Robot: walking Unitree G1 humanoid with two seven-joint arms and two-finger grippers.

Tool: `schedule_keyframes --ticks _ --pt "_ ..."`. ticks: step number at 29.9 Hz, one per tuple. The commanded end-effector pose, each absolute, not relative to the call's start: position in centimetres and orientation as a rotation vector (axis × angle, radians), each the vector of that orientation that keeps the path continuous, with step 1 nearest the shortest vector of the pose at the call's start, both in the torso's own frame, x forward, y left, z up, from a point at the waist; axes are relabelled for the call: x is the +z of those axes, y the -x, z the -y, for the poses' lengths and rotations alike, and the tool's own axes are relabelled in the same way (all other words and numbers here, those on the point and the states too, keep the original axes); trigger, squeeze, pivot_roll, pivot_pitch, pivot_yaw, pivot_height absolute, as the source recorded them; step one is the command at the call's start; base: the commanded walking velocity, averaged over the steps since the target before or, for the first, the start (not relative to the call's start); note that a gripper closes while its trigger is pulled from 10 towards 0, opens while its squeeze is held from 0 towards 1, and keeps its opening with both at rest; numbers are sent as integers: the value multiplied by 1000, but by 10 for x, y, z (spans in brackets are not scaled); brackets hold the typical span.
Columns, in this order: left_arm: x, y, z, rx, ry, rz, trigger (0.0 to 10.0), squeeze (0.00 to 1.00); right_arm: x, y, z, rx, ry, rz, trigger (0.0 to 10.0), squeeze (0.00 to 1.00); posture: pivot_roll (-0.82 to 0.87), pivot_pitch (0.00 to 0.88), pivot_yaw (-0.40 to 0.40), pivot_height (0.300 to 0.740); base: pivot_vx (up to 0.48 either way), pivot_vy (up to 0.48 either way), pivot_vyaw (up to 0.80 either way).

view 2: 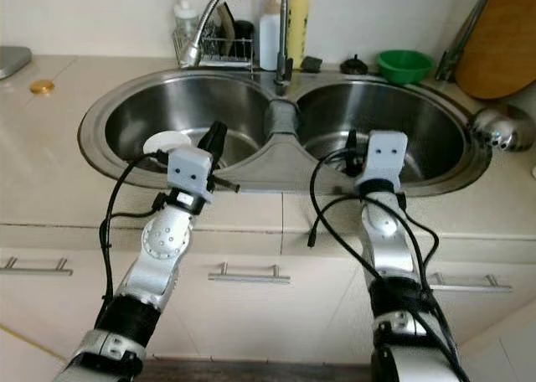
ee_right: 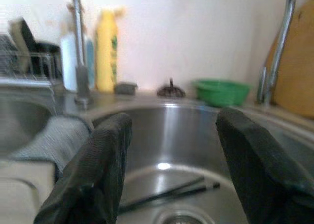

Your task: Kitchen organization

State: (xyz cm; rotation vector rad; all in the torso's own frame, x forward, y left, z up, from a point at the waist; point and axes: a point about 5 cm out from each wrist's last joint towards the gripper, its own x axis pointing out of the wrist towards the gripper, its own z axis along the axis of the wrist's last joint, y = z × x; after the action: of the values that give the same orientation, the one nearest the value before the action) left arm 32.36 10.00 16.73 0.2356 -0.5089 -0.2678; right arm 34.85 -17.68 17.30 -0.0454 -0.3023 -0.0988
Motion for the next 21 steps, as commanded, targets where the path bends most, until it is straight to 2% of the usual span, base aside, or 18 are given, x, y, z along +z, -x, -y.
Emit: schedule_keyframes --ticks 1,8,14,21 --pt "165 -323 -97 -292 -231 491 10000 0 180 -341 170 -82 56 337 10000 0 117 0 -41 740 0 0 0" --pt "167 -322 -94 -312 -247 505 10000 0 170 -329 166 -70 67 298 10000 0 121 0 -42 740 0 0 0" --pt "166 -323 -97 -305 -234 494 10000 0 179 -318 164 -63 55 308 10000 0 116 0 -42 740 0 0 0" --pt "165 -325 -96 -310 -242 478 10000 0 186 -307 158 -37 58 323 10000 0 111 0 -40 740 -275 0 0"
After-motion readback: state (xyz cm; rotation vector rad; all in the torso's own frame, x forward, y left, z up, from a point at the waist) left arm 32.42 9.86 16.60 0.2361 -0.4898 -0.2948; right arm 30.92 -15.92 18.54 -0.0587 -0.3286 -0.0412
